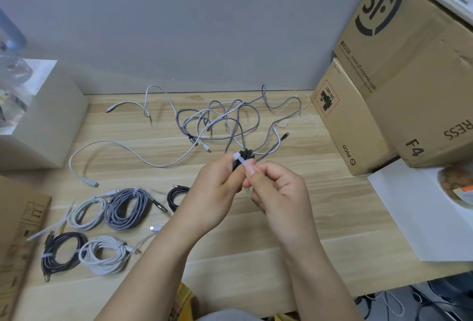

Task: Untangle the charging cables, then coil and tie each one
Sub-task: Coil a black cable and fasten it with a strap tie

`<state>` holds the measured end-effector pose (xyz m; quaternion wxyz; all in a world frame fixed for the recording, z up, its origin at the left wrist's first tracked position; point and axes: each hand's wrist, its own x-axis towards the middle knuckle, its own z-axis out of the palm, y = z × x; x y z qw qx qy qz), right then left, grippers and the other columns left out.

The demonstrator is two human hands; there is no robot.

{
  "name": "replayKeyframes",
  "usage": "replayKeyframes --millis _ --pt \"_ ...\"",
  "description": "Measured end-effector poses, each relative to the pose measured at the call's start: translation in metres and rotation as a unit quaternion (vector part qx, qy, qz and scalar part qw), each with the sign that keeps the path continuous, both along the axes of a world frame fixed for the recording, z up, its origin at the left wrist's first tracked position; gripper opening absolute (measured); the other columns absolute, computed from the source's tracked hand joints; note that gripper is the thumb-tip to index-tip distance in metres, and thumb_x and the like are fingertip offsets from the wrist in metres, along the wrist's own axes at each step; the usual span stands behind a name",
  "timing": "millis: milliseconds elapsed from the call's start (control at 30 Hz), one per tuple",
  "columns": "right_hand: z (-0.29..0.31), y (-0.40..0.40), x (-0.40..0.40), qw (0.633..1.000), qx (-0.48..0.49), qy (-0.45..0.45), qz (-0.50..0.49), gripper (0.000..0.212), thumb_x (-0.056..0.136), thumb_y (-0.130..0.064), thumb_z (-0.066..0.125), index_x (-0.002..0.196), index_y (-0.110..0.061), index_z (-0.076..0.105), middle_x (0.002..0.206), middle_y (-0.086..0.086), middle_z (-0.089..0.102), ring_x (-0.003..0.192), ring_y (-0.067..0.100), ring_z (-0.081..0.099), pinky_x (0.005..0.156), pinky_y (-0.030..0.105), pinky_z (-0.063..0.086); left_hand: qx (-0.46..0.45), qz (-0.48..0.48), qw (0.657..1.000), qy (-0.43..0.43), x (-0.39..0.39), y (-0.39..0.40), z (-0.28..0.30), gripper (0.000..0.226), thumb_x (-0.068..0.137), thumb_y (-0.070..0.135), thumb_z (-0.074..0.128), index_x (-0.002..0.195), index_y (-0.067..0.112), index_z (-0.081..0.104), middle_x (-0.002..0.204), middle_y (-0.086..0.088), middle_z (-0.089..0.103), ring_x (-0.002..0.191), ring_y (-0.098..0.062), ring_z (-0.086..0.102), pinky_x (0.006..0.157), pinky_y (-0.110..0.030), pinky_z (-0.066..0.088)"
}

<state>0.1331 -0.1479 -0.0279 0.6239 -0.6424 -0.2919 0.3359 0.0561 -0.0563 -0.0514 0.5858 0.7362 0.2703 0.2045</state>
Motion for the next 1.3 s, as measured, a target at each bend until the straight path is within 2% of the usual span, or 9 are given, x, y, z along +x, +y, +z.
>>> replayKeyframes --millis 300,433,533,767,1000,1100,1167,1233,1300 --pt "-0.003 0.001 0.002 1.000 -0.006 0.009 0.001 0.022 0.080 -0.026 0.054 0.059 -0.018 0.057 0.038 -0.014 0.037 0.039 0.003 0.027 0.044 0.010 0.026 0.015 0.009 1.000 0.014 -0.001 -0.001 0.002 0.030 0.087 0.037 0.044 0.060 0.024 0.037 0.053 0.012 0.034 0.055 -0.009 0.027 0.052 -0.027 0.025" --pt "-0.006 0.001 0.003 1.000 -0.019 0.012 0.001 0.026 0.079 -0.029 0.055 0.055 -0.024 0.060 0.041 -0.013 0.030 0.041 0.005 0.024 0.044 0.014 0.023 0.103 0.002 0.991 0.082 -0.003 -0.001 0.003 0.035 0.095 0.028 0.047 0.064 0.022 0.033 0.058 0.004 0.036 0.056 -0.012 0.026 0.052 -0.027 0.025" --pt "-0.007 0.000 0.005 0.999 -0.041 0.017 0.000 0.026 0.077 -0.031 0.056 0.053 -0.023 0.059 0.040 -0.013 0.031 0.040 0.005 0.024 0.042 0.014 0.023 0.149 -0.020 0.984 0.096 -0.003 -0.001 0.004 0.033 0.096 0.032 0.044 0.066 0.025 0.031 0.059 0.001 0.040 0.059 -0.019 0.031 0.052 -0.026 0.026" --pt "-0.006 0.000 0.010 0.996 -0.079 0.033 -0.010 0.037 0.090 -0.011 0.057 0.054 -0.013 0.053 0.039 -0.010 0.032 0.036 0.003 0.023 0.039 0.013 0.021 0.154 -0.026 0.979 0.130 -0.001 -0.004 0.000 0.031 0.094 0.029 0.044 0.068 0.025 0.028 0.057 0.000 0.038 0.059 -0.022 0.030 0.055 -0.035 0.024" --pt "-0.005 0.000 0.013 0.995 -0.097 0.025 0.007 0.039 0.088 -0.008 0.057 0.050 -0.015 0.051 0.043 -0.003 0.029 0.041 0.009 0.020 0.039 0.016 0.018 0.194 -0.029 0.969 0.153 0.001 -0.004 -0.003 0.037 0.095 0.028 0.046 0.067 0.027 0.022 0.053 0.004 0.034 0.054 -0.020 0.030 0.054 -0.036 0.026" --pt "-0.007 0.000 0.012 0.996 -0.086 0.028 -0.003 0.040 0.089 -0.010 0.058 0.050 -0.018 0.054 0.042 -0.006 0.031 0.041 0.007 0.022 0.041 0.017 0.021 0.212 -0.036 0.964 0.158 0.002 -0.004 -0.003 0.037 0.095 0.032 0.045 0.067 0.027 0.020 0.054 0.003 0.036 0.056 -0.023 0.032 0.055 -0.037 0.028" --pt "-0.010 0.000 0.009 0.997 -0.067 0.011 -0.022 0.029 0.087 -0.021 0.061 0.058 -0.022 0.057 0.043 -0.003 0.039 0.042 0.006 0.028 0.048 0.021 0.026 0.221 -0.039 0.963 0.153 0.002 -0.004 -0.005 0.034 0.095 0.036 0.042 0.069 0.028 0.023 0.056 0.001 0.040 0.059 -0.026 0.035 0.056 -0.037 0.030" --pt "-0.013 0.001 0.005 0.997 -0.058 -0.034 -0.032 0.007 0.080 -0.035 0.057 0.078 -0.031 0.052 0.051 0.008 0.053 0.048 0.009 0.036 0.054 0.029 0.032 0.219 -0.037 0.964 0.144 0.001 -0.004 -0.005 0.027 0.096 0.043 0.037 0.076 0.026 0.035 0.062 -0.001 0.051 0.063 -0.027 0.044 0.060 -0.038 0.038" --pt "-0.018 0.001 0.001 0.993 -0.067 -0.094 -0.037 0.016 0.081 -0.041 0.050 0.092 -0.033 0.042 0.061 0.004 0.061 0.052 0.010 0.045 0.059 0.034 0.039 0.226 -0.036 0.961 0.156 0.003 -0.005 -0.004 0.033 0.096 0.047 0.030 0.086 0.019 0.043 0.070 -0.002 0.060 0.069 -0.029 0.052 0.064 -0.040 0.044"
